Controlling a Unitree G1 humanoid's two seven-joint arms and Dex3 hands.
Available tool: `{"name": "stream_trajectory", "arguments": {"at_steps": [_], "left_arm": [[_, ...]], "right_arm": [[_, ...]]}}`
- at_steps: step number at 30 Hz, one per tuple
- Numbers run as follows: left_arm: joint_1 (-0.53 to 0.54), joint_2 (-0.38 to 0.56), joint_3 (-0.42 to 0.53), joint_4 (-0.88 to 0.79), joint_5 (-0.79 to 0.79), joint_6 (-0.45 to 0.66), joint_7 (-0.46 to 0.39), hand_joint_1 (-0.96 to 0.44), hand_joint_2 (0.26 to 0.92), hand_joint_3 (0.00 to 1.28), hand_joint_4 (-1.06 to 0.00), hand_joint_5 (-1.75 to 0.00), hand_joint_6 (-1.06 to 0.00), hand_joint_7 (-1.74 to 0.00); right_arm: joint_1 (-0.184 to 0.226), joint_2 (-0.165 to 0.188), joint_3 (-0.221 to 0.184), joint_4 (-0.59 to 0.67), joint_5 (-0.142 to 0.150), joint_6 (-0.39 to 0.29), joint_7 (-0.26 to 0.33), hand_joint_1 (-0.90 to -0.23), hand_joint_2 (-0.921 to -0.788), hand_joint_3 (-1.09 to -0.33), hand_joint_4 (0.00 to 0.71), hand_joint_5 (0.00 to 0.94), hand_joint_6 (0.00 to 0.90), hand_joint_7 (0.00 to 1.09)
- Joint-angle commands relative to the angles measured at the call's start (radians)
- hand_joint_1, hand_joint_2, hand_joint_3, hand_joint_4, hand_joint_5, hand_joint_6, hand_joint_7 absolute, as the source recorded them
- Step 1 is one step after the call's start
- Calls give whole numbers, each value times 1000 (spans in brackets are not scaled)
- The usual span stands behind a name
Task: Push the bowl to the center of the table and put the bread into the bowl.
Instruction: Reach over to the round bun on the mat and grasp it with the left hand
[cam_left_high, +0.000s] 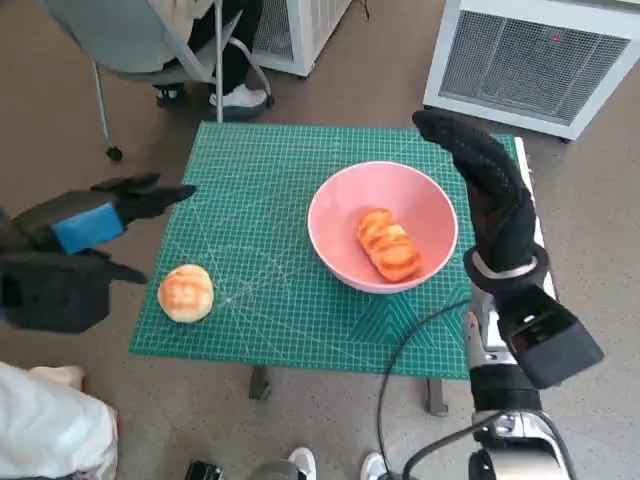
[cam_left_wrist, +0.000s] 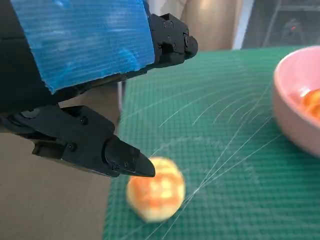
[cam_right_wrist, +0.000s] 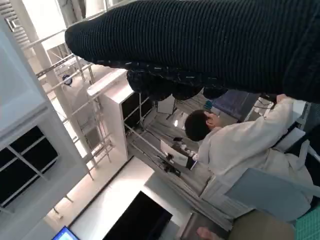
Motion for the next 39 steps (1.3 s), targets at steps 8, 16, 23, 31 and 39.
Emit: {"name": "stream_trajectory", "arguments": {"at_steps": [8,16,23,31,39], "left_arm": [[91,15,14,-37,-8,8,22,-132,824,1,-47,-1,-229,-19],[96,-17,-32,-11,11,12,43,-117,824,1,-48,-1,-240,-16],[97,-47,-89,29,37,4,73,-93,825,1,-56,-3,-243,-11],[76,-78,-155,99,88,-17,109,-98,826,1,-62,-3,-242,-6],[52,-120,-205,185,121,-37,148,-74,835,5,-101,-14,-249,-7]], "right_arm": [[22,-5,0,-10,25,28,24,-648,-921,-776,318,13,-1,707],[24,-6,-3,-15,26,34,29,-649,-921,-775,317,12,-1,708],[24,-11,-6,-9,21,32,29,-647,-921,-775,318,13,-1,712],[24,-20,-9,-8,19,29,34,-647,-921,-775,318,13,-1,714],[25,-23,-10,-8,17,31,36,-648,-921,-775,318,13,-1,714]]}}
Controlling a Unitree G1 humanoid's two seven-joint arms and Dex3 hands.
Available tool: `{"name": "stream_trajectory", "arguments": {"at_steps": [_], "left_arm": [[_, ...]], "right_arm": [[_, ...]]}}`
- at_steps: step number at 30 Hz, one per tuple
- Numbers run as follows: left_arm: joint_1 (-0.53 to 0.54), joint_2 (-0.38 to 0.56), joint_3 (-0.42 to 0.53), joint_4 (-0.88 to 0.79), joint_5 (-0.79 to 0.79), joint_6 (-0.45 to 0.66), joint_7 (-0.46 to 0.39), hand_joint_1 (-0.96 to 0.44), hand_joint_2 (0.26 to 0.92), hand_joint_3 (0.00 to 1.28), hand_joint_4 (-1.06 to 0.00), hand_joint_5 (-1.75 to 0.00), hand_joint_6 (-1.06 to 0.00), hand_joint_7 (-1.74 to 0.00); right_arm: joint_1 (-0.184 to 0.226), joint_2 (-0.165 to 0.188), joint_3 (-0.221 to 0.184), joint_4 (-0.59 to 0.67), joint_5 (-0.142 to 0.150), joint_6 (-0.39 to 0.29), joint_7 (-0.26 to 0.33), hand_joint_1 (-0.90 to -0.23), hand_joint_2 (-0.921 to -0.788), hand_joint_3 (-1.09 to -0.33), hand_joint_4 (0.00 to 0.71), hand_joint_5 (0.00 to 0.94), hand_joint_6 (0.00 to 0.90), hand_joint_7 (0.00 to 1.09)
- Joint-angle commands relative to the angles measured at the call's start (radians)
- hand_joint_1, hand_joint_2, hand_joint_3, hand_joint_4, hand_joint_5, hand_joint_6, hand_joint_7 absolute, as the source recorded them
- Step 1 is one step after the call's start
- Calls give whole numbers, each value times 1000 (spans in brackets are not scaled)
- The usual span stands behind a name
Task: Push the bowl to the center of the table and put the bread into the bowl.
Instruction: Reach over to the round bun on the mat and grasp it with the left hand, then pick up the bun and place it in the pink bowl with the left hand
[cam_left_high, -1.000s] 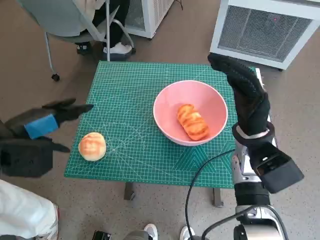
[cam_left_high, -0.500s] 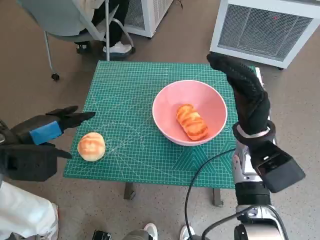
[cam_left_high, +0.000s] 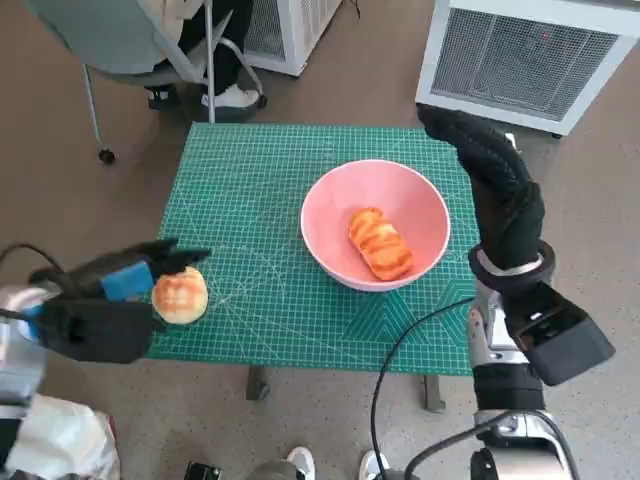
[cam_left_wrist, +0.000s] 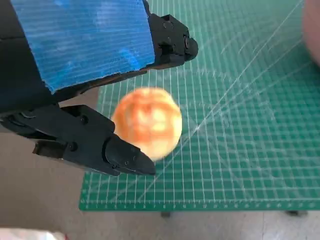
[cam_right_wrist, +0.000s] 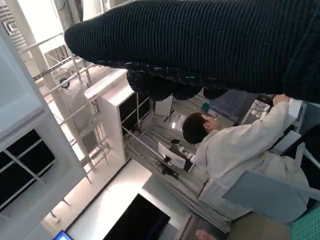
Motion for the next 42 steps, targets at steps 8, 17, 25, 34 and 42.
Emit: {"name": "stream_trajectory", "arguments": {"at_steps": [8,17,25,34,42], "left_arm": [[-24,-60,-70,126,81,-48,109,-64,876,13,-254,-23,-315,-21],[-46,-73,-114,237,185,-116,273,-60,919,92,-626,-173,-579,-239],[-61,-48,-95,269,199,-186,377,-3,911,149,-660,-1210,-518,-1164],[-87,-34,-29,196,148,-190,380,1,903,132,-651,-1320,-608,-1082],[-127,-46,35,71,120,-134,372,1,919,104,-644,-1278,-603,-1134]], "right_arm": [[26,-9,1,0,-3,11,11,-645,-921,-777,318,13,-1,715],[23,-14,0,3,3,13,16,-648,-921,-777,318,12,-1,714],[23,-13,1,3,-2,11,14,-648,-921,-776,318,13,-1,714],[18,-14,2,9,-4,11,15,-645,-921,-778,318,13,-1,714],[11,-17,2,16,-4,11,17,-646,-921,-778,318,13,-1,715]]}}
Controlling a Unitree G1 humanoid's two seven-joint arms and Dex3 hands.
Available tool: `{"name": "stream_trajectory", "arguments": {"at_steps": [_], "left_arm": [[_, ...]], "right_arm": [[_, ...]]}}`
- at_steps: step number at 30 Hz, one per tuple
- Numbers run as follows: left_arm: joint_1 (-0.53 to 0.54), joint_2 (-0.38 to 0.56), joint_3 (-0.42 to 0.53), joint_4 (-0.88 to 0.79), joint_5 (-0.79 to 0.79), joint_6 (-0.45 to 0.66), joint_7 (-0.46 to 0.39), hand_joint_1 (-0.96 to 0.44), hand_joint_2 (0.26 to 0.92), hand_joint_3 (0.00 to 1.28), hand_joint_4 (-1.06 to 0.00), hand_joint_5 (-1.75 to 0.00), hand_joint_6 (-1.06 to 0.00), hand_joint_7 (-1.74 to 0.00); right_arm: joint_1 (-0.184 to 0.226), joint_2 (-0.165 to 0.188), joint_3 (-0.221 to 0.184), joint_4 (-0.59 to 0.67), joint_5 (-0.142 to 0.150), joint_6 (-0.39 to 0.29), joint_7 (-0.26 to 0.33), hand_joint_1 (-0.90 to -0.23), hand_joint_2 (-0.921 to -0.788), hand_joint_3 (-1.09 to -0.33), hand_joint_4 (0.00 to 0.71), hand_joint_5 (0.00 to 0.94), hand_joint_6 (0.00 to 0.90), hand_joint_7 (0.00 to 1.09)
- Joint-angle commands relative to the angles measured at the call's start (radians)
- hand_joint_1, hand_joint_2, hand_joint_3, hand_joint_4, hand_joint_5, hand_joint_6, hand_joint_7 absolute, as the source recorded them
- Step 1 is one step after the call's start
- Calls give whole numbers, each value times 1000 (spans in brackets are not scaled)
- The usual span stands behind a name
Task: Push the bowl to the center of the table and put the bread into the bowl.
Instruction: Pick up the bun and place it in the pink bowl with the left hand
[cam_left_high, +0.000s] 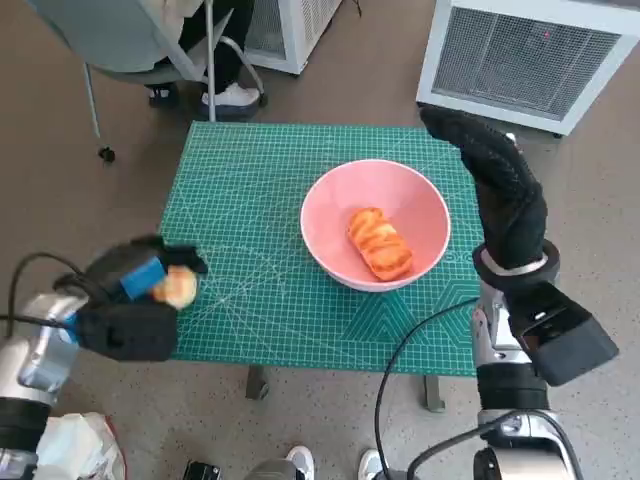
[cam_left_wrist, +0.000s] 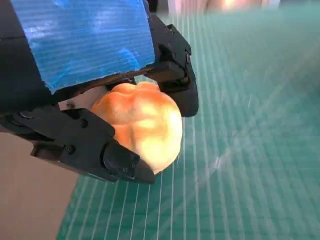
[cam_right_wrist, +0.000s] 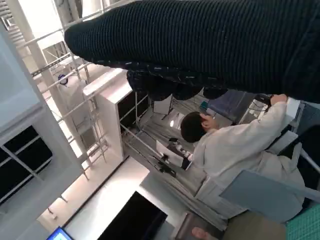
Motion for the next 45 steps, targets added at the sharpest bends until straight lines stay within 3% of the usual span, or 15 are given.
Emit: {"name": "stream_trajectory", "arguments": {"at_steps": [1,10,20,28,36,40,42,43,44,45], "left_arm": [[-51,4,40,-89,-21,41,-4,1,920,103,-644,-1269,-602,-1144],[-179,-63,38,-201,-24,122,-12,0,921,110,-630,-1167,-589,-1269],[-386,-231,-62,-212,15,145,5,0,920,104,-653,-1144,-580,-1280],[-546,-359,-162,-23,56,63,51,1,920,79,-678,-1128,-609,-1238],[-673,-480,-245,277,84,-25,105,0,921,101,-632,-1338,-627,-1060],[-698,-526,-262,374,76,-22,88,-1,920,142,-605,-1319,-547,-1189],[-705,-546,-271,409,72,0,60,-1,921,254,-500,-1387,-393,-1379],[-709,-553,-275,422,71,10,47,-48,874,272,-351,-1126,-262,-1186],[-713,-560,-282,431,71,33,19,-64,862,270,-322,-987,-223,-1101],[-716,-565,-286,437,71,48,-1,-94,851,246,-271,-726,-155,-954]], "right_arm": [[10,-6,1,15,-2,9,11,-647,-921,-778,318,13,-1,715],[3,-10,-1,25,4,3,21,-645,-921,-780,318,13,-1,715],[-14,-17,-7,55,7,-8,34,-645,-921,-780,319,13,-1,716],[-14,-20,-9,56,9,-16,38,-648,-921,-778,318,13,-1,707],[-8,-26,-13,55,11,-23,38,-649,-921,-774,315,11,-1,688],[-7,-29,-16,57,8,-26,34,-650,-921,-773,316,11,-1,675],[-6,-30,-18,54,3,-27,30,-648,-921,-773,316,12,-1,673],[-6,-30,-19,53,1,-27,28,-647,-921,-773,316,12,-1,673],[-5,-31,-20,51,0,-26,26,-647,-921,-773,316,12,-1,672],[-5,-31,-21,49,-2,-26,24,-646,-921,-774,316,12,-1,672]]}}
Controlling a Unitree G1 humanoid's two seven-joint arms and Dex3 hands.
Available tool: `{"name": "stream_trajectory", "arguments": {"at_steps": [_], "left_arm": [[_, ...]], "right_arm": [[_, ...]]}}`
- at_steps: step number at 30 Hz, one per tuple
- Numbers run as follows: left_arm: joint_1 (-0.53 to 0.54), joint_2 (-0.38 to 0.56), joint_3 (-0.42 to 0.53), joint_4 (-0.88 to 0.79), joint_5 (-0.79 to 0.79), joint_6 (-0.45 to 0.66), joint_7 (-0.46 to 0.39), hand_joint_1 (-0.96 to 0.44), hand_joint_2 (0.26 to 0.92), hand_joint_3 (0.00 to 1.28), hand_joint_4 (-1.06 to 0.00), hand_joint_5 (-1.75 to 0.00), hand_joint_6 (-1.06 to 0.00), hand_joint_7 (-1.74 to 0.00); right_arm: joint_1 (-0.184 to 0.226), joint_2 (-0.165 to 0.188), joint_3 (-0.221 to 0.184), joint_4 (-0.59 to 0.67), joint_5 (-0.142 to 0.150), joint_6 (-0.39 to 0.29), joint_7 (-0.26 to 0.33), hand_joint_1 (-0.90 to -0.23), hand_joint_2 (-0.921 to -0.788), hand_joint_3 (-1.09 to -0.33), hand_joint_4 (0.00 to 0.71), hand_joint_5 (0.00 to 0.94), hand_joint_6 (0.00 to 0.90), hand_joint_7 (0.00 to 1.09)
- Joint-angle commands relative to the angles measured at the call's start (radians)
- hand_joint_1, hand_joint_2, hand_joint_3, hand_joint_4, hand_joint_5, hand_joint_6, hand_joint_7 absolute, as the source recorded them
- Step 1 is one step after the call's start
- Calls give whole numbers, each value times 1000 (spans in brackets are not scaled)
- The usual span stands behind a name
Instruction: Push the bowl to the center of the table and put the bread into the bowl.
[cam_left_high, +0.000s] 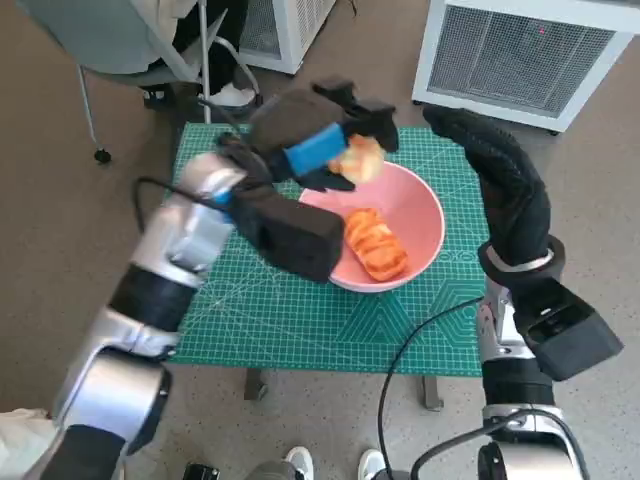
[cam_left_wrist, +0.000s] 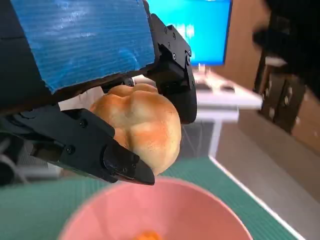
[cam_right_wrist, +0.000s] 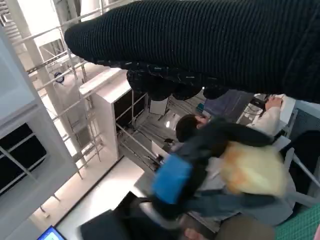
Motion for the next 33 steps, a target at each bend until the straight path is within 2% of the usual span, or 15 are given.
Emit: {"name": "stream_trajectory", "arguments": {"at_steps": [1,2,4,8,18,23,29,33], "left_arm": [[-34,-32,-29,52,-3,81,-102,-119,847,213,-228,-513,-99,-845],[-37,-37,-35,55,-1,102,-126,-146,840,187,-180,-363,-63,-746],[-42,-45,-44,58,1,135,-164,-177,831,161,-138,-229,-32,-658],[-23,-48,-36,52,-22,140,-191,-227,818,130,-104,-112,-6,-586],[51,-57,39,81,-139,65,-163,-342,835,109,-105,-65,1,-568],[115,-56,169,24,-283,1,-120,-402,900,90,-118,-41,-15,-556],[179,-52,238,-66,-348,-49,-62,-423,918,134,-151,-18,-87,-457],[225,-63,292,-132,-410,-73,-32,-417,920,154,-211,-19,-135,-375]], "right_arm": [[21,-10,-7,2,-3,2,-3,-647,-921,-774,316,11,-1,673],[21,-10,-8,0,-3,3,-5,-647,-921,-774,316,11,-1,674],[22,-10,-10,-4,-2,6,-7,-647,-921,-774,316,11,-1,675],[20,-7,-15,-7,3,8,-12,-651,-921,-772,317,11,-1,678],[17,3,-27,-23,37,13,-9,-651,-921,-759,317,11,-1,683],[-8,-1,-40,-3,61,5,-3,-633,-921,-752,318,11,-1,685],[-16,2,-46,-10,63,15,-8,-625,-921,-750,318,11,-1,687],[-17,3,-47,-27,55,28,-22,-624,-921,-749,310,6,-1,698]]}}
